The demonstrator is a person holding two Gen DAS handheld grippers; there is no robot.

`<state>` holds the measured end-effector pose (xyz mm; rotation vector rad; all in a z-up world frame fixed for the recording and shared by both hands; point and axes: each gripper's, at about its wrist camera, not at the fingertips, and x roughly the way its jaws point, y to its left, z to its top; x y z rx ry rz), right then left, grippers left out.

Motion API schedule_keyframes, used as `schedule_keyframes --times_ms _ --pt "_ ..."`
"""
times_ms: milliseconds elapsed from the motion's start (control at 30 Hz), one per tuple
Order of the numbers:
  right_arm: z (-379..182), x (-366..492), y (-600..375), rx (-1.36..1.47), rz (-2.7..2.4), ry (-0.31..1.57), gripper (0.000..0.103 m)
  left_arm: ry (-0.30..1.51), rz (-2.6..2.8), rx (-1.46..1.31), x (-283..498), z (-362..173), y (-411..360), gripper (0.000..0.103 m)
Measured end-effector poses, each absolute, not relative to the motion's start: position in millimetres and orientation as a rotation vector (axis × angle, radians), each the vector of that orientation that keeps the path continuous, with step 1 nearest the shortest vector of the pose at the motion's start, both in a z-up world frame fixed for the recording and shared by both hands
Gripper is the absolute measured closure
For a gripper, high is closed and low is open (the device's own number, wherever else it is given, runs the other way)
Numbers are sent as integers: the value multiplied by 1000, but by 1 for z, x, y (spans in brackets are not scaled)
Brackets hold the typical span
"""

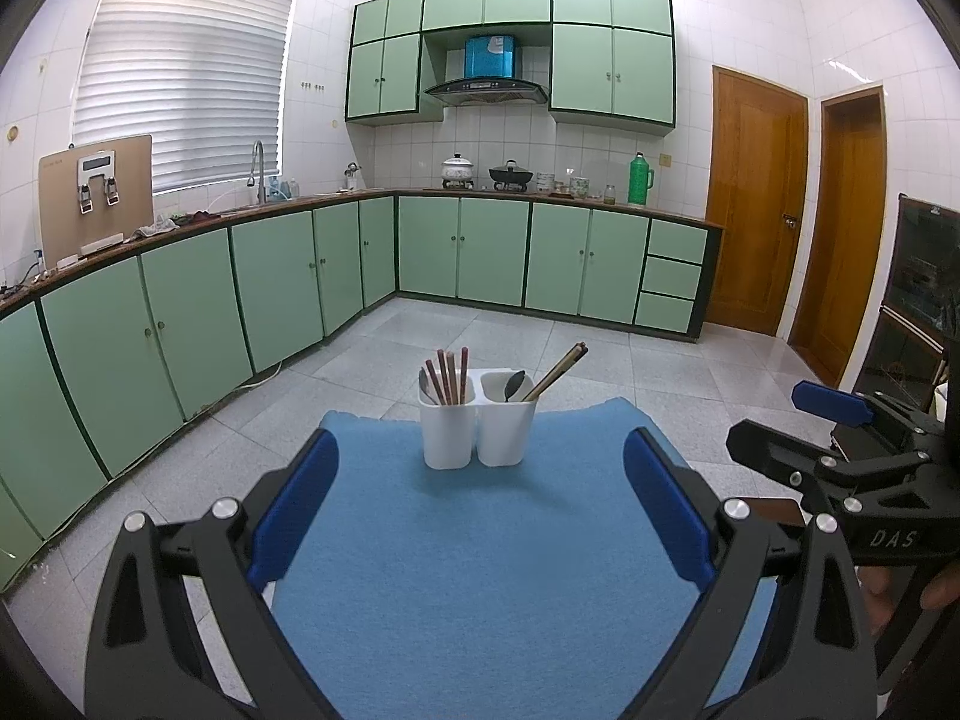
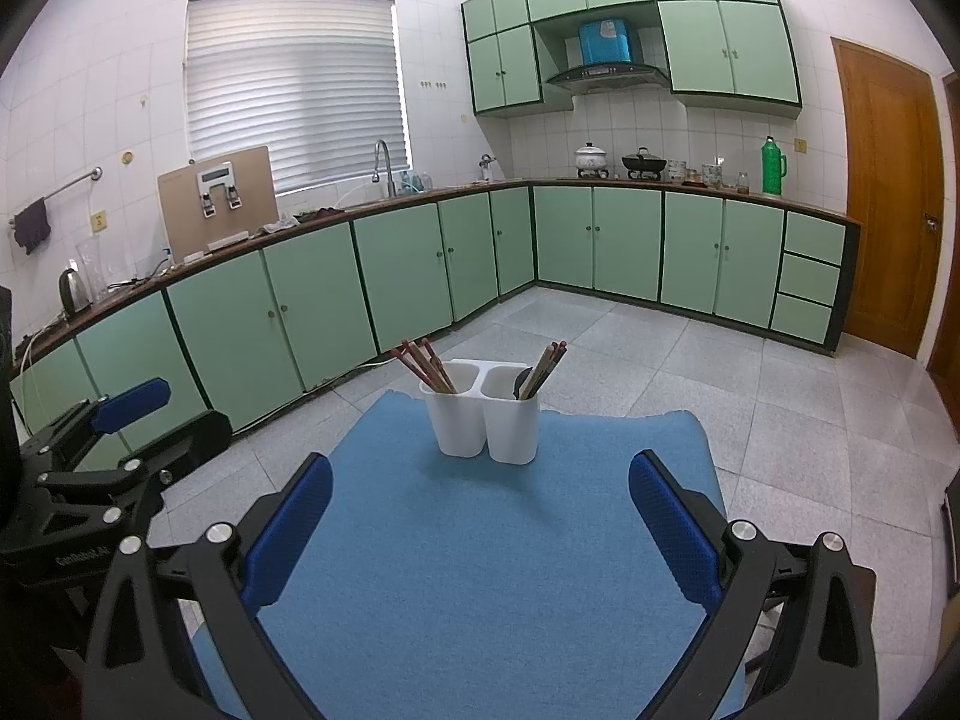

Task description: Organize utensils

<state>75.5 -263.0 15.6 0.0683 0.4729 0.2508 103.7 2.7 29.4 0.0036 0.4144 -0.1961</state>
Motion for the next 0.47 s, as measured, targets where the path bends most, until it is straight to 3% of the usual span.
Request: schedule_keyframes --times_ms 467 --pt "13 77 -263 75 244 479 6 422 -200 -1 107 21 4 10"
